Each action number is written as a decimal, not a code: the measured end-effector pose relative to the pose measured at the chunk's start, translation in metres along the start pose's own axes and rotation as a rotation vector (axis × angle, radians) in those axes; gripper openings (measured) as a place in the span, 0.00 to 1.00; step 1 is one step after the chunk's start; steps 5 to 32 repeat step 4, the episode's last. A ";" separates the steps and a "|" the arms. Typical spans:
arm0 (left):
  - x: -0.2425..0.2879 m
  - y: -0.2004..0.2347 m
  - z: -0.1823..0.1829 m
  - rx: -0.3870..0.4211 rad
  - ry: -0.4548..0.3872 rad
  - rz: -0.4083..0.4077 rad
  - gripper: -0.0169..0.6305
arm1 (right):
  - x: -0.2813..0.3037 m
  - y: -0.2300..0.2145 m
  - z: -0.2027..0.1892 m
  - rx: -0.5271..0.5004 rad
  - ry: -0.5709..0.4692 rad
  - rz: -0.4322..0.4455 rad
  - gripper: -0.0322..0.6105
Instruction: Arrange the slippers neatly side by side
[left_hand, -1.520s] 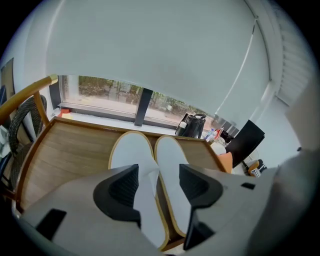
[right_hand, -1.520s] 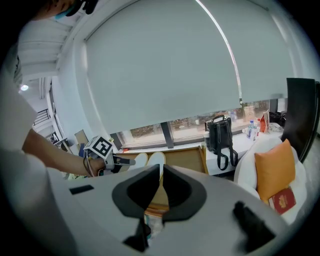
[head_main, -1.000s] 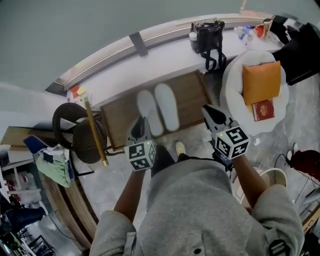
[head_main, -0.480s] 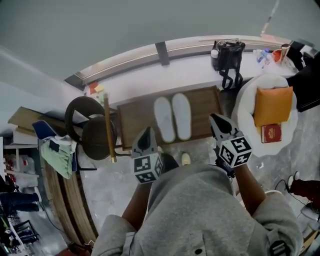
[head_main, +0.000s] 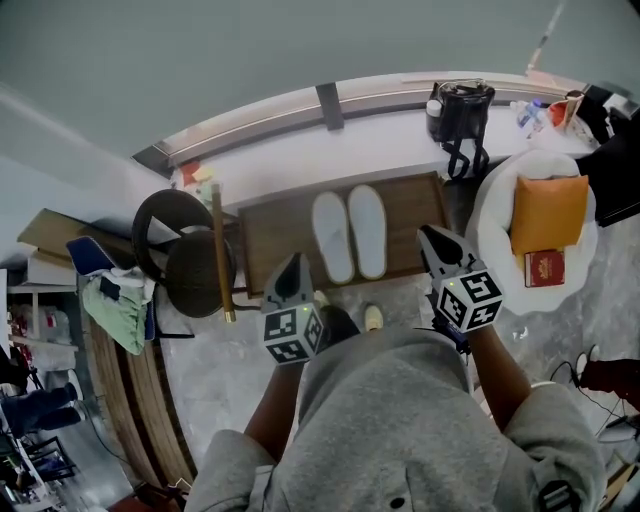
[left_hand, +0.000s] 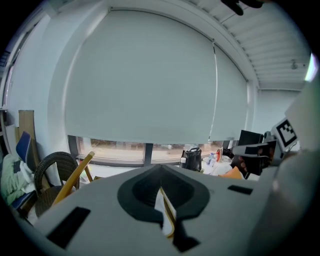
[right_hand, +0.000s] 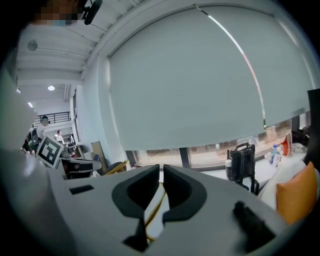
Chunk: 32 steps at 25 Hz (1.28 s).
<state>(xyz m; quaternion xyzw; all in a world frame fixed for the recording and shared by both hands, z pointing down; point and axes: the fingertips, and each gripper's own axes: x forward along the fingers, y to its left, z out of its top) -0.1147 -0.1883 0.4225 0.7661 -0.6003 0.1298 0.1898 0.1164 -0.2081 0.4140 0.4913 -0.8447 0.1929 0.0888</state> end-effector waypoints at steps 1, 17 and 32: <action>0.000 0.001 0.000 -0.004 0.001 -0.002 0.05 | 0.000 0.000 0.000 0.002 0.000 -0.001 0.11; 0.000 0.002 -0.001 -0.021 0.004 -0.008 0.05 | 0.000 0.001 -0.001 0.006 -0.001 -0.004 0.11; 0.000 0.002 -0.001 -0.021 0.004 -0.008 0.05 | 0.000 0.001 -0.001 0.006 -0.001 -0.004 0.11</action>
